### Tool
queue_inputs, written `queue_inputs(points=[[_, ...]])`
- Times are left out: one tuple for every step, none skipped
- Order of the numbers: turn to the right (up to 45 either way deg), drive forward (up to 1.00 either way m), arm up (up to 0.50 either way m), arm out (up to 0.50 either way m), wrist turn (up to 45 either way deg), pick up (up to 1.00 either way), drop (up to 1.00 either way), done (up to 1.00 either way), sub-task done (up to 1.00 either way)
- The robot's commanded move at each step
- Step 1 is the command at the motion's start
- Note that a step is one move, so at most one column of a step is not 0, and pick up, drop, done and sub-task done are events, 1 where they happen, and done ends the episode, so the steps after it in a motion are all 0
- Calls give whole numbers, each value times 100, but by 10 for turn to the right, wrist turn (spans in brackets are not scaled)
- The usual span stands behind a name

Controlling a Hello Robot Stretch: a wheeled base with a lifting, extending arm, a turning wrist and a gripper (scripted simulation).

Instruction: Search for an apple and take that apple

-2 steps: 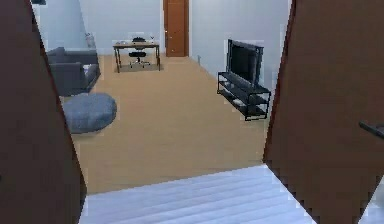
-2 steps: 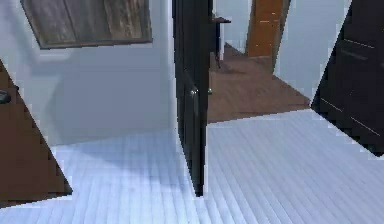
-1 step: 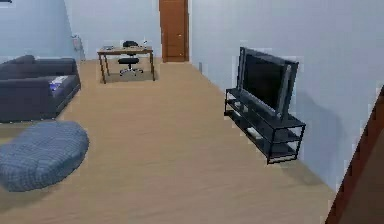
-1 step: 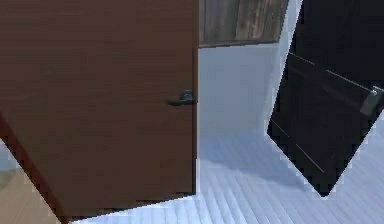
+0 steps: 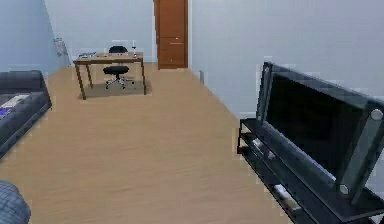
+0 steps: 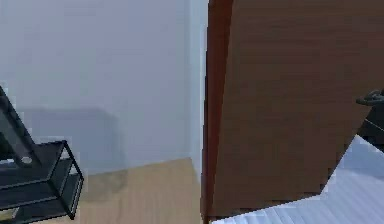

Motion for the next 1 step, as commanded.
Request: queue_inputs(points=[[0, 100, 0, 0, 0, 0, 0, 0, 0]])
